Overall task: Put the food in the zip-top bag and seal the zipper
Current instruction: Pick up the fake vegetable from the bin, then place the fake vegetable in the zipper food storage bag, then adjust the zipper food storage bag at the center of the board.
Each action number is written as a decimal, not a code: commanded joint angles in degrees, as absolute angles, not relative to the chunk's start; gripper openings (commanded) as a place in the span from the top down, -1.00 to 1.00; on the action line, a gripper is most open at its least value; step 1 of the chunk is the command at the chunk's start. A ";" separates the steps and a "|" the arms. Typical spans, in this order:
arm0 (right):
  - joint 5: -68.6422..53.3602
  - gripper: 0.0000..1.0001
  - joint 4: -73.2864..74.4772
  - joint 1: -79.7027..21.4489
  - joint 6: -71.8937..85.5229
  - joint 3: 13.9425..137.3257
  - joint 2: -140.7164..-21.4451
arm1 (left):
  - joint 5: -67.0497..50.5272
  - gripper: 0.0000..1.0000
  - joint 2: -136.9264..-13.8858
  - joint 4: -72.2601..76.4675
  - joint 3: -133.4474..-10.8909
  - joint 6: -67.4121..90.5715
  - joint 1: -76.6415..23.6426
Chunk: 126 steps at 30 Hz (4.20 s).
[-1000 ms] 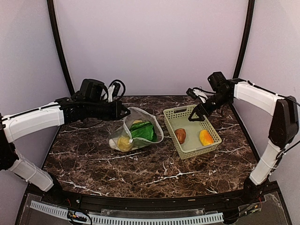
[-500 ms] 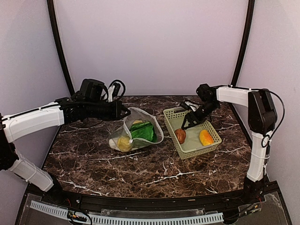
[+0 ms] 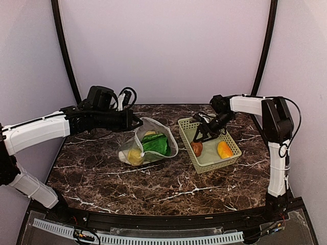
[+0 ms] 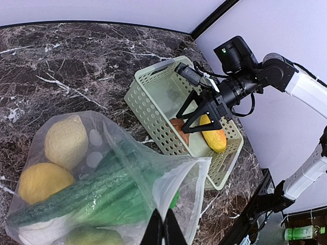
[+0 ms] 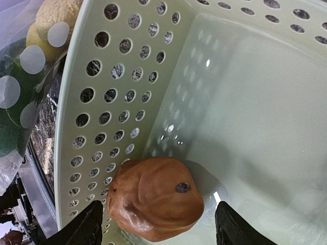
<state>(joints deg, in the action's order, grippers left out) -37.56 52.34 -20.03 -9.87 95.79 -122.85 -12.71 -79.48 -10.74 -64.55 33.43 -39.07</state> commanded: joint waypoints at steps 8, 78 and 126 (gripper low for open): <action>-36.70 -0.22 53.17 -23.45 -7.83 97.47 -126.55 | -12.78 0.99 -78.59 -10.24 -64.43 33.28 -39.12; -33.38 0.24 23.81 -45.26 -13.09 98.15 -111.97 | -18.82 0.99 -82.45 -7.33 -70.19 36.33 -39.19; -35.89 1.00 49.17 -36.86 -11.37 101.74 -103.31 | -13.29 0.91 -85.15 -27.20 -76.29 23.89 -39.11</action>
